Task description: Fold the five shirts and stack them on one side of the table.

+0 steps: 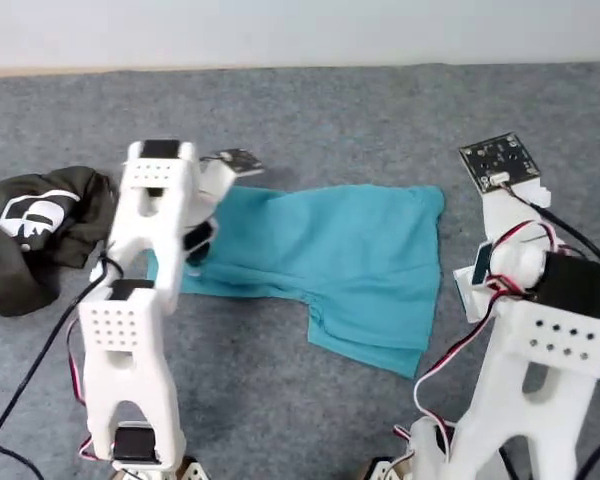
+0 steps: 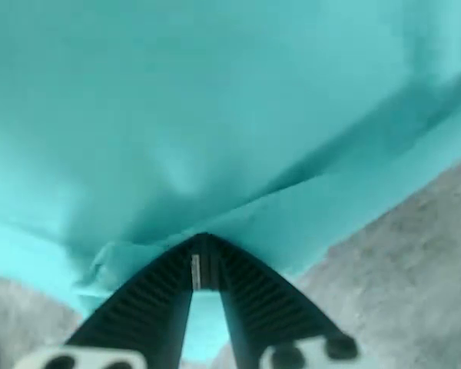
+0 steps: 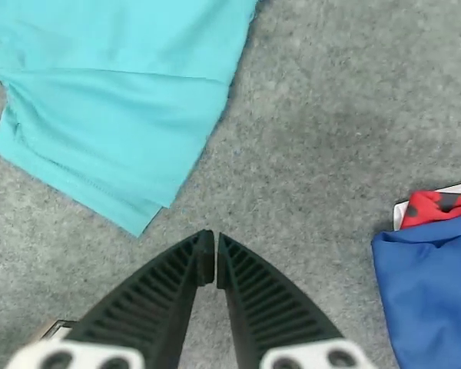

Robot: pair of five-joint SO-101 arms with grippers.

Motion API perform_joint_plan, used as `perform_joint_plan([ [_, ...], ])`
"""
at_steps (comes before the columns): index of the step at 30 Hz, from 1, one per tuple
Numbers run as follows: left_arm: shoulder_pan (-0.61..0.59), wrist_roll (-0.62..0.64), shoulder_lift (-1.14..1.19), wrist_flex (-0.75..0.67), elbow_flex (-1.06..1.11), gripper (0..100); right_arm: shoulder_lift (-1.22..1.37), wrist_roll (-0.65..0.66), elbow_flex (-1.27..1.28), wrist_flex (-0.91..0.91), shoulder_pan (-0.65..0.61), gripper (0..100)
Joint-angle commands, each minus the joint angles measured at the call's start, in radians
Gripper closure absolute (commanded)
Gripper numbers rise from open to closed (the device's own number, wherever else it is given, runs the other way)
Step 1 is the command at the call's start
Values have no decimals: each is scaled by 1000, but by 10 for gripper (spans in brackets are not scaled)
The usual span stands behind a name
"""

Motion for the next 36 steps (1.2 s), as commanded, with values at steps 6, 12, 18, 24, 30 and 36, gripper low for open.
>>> perform_joint_plan([
  [6,-54,-115,-284,32,360,997,-58,-9,-8,39,8,989],
  [12,-46,-118,-443,26,415,997,-74,-11,-6,39,8,989],
  [18,-66,-114,-562,-8,380,997,-76,-14,-6,39,8,989],
  [24,-71,-32,-568,-118,380,997,-68,-74,-6,39,-33,989],
  [30,-63,173,-523,-361,380,996,-67,-126,-5,39,-151,989],
  [36,-37,270,-379,-603,377,996,-67,-180,-5,39,-165,989],
])
